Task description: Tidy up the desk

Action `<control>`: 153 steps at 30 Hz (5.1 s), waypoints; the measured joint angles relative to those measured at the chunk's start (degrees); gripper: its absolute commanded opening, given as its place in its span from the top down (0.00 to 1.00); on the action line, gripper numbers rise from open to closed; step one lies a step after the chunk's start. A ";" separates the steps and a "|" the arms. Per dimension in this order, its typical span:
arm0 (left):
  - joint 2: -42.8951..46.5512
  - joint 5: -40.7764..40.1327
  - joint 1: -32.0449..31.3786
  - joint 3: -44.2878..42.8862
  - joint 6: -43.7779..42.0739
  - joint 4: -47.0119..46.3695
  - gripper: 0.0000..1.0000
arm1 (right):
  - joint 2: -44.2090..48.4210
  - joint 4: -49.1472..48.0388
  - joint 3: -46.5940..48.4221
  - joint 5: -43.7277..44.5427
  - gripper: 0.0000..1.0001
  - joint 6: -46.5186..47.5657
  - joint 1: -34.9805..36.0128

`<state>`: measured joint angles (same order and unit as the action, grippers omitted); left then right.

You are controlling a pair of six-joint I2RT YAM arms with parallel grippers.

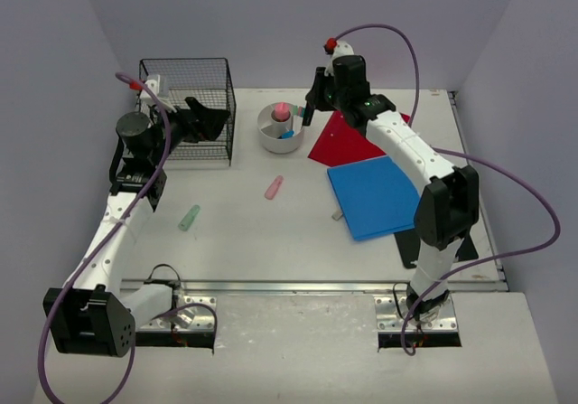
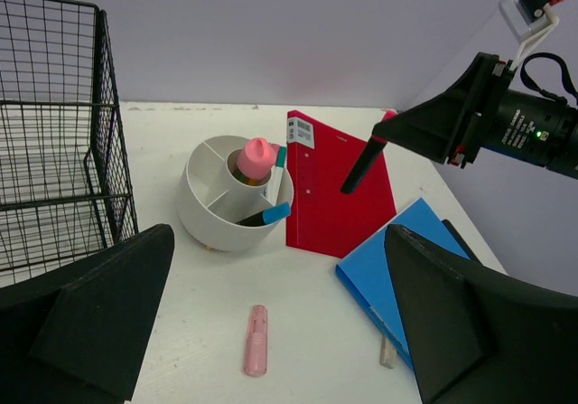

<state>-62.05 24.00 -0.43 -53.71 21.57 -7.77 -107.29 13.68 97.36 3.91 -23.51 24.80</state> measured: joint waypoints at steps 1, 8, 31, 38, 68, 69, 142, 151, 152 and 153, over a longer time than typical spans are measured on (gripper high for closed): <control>-0.08 -0.01 0.00 0.00 0.06 0.04 0.00 | -0.31 -0.63 0.52 0.56 1.00 -0.78 0.13; -0.10 -0.21 0.00 0.00 -0.02 0.60 0.00 | -1.40 -5.49 0.59 4.07 1.00 0.96 0.39; 4.64 -0.96 0.00 2.61 -2.10 -0.04 0.00 | 4.06 -36.21 -21.81 6.84 1.00 11.81 11.45; 4.64 -1.08 0.00 3.17 -3.30 -0.20 0.00 | -1.47 -43.79 -21.75 7.65 1.00 13.71 11.47; 4.69 -2.03 1.39 5.01 -5.30 -0.50 0.00 | -13.48 -53.70 -18.68 8.63 1.00 16.49 12.11; 4.69 -2.06 1.48 5.01 -5.34 -0.48 0.00 | -13.51 -54.07 -18.81 8.64 1.00 16.50 12.11; 0.23 -9.56 1.66 1.38 -49.70 41.56 0.18 | 12.41 -26.71 -27.42 0.22 0.26 14.89 -1.47; -17.98 -17.97 1.66 2.91 -56.20 51.26 0.21 | 14.22 -8.98 -32.84 -0.62 0.26 14.29 -3.94; -19.74 -18.69 1.66 2.72 -56.06 51.28 0.22 | 14.85 -7.79 -33.30 -0.61 0.26 14.13 -4.05; -21.55 -19.30 1.66 2.44 -55.88 51.25 0.23 | 15.42 -6.77 -33.50 -0.60 0.26 14.00 -4.09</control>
<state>-83.60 4.70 1.23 -51.27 -34.32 43.48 -91.87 6.90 63.86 3.31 -9.50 20.71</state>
